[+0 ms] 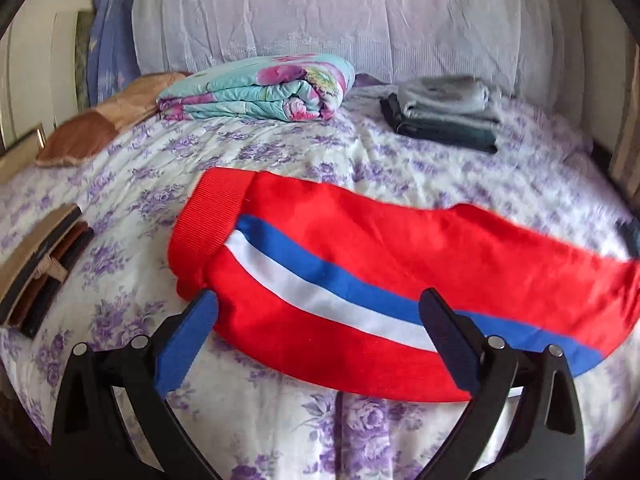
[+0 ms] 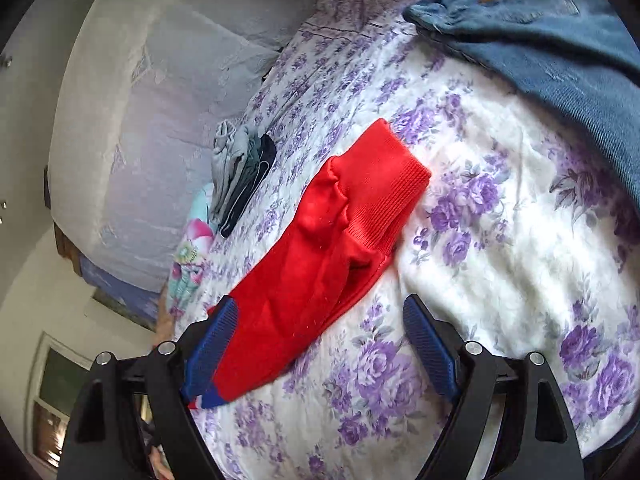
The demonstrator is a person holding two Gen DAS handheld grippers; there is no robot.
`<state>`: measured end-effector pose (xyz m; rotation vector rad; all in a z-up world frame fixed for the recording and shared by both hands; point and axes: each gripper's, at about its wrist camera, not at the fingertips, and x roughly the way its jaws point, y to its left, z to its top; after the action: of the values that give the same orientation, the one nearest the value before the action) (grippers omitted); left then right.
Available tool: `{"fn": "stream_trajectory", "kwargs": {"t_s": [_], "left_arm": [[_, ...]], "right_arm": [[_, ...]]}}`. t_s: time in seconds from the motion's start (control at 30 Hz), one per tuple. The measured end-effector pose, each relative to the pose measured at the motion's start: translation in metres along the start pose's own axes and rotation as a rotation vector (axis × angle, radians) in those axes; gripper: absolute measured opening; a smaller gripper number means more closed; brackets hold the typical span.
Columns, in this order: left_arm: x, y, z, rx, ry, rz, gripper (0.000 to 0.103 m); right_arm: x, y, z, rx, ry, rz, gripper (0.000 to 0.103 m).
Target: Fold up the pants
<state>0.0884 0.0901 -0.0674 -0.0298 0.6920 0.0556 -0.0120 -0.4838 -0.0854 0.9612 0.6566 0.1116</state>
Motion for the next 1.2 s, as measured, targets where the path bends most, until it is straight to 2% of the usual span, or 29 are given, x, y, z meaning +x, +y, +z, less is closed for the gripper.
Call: {"fn": "stream_trajectory", "kwargs": {"t_s": [0.07,0.23,0.37,0.4,0.43,0.47,0.5,0.53,0.57,0.63,0.7,0.73,0.8,0.93,1.07,1.2], "left_arm": [[0.004,-0.004,-0.003,0.027,-0.005,0.026,0.098],[-0.012,0.012,0.007,0.031,-0.035,-0.034,0.098],[-0.018,0.042,0.026,-0.010,-0.073,0.044,0.098],[-0.017,0.051,0.030,-0.028,-0.075,0.061,0.098],[-0.013,0.065,0.032,-0.056,-0.074,0.071,0.098],[-0.009,0.074,0.032,-0.078,-0.072,0.073,0.098],[-0.004,0.085,0.030,-0.110,-0.064,0.076,0.098],[0.002,0.096,0.027,-0.150,-0.051,0.073,0.098],[0.012,0.114,0.020,-0.232,-0.017,0.035,0.098],[0.017,0.145,0.013,-0.408,0.019,-0.115,0.098],[0.021,0.172,0.005,-0.551,0.024,-0.138,0.098],[0.027,0.179,0.002,-0.595,0.047,-0.170,0.098],[0.026,0.181,0.002,-0.598,0.039,-0.179,0.098],[0.020,0.167,0.004,-0.528,0.022,-0.109,0.098],[0.023,0.173,0.001,-0.560,0.020,-0.132,0.098],[0.023,0.178,-0.002,-0.584,0.009,-0.158,0.098]], "right_arm": [[0.003,-0.004,0.010,0.037,0.001,0.015,0.085],[0.022,0.000,0.024,0.026,-0.007,-0.074,0.082],[0.036,0.012,0.023,-0.065,-0.027,-0.167,0.079],[0.036,0.012,0.022,-0.074,-0.036,-0.178,0.077],[0.038,0.013,0.021,-0.081,-0.052,-0.190,0.067],[0.038,0.010,0.021,-0.079,-0.065,-0.198,0.053],[0.037,0.006,0.021,-0.071,-0.081,-0.201,0.046],[0.036,-0.001,0.020,-0.060,-0.095,-0.197,0.032],[0.035,-0.006,0.020,-0.052,-0.104,-0.184,0.026],[0.032,-0.008,0.019,-0.057,-0.123,-0.173,0.025],[0.031,0.006,0.017,-0.103,-0.151,-0.206,0.024],[0.030,0.021,0.015,-0.158,-0.173,-0.224,0.024],[0.035,0.055,0.010,-0.295,-0.198,-0.254,0.024],[0.063,0.131,-0.019,-0.591,-0.184,-0.288,0.023],[0.112,0.197,-0.076,-0.909,-0.132,-0.311,0.023],[0.159,0.238,-0.148,-1.221,-0.090,-0.368,0.023]]}}
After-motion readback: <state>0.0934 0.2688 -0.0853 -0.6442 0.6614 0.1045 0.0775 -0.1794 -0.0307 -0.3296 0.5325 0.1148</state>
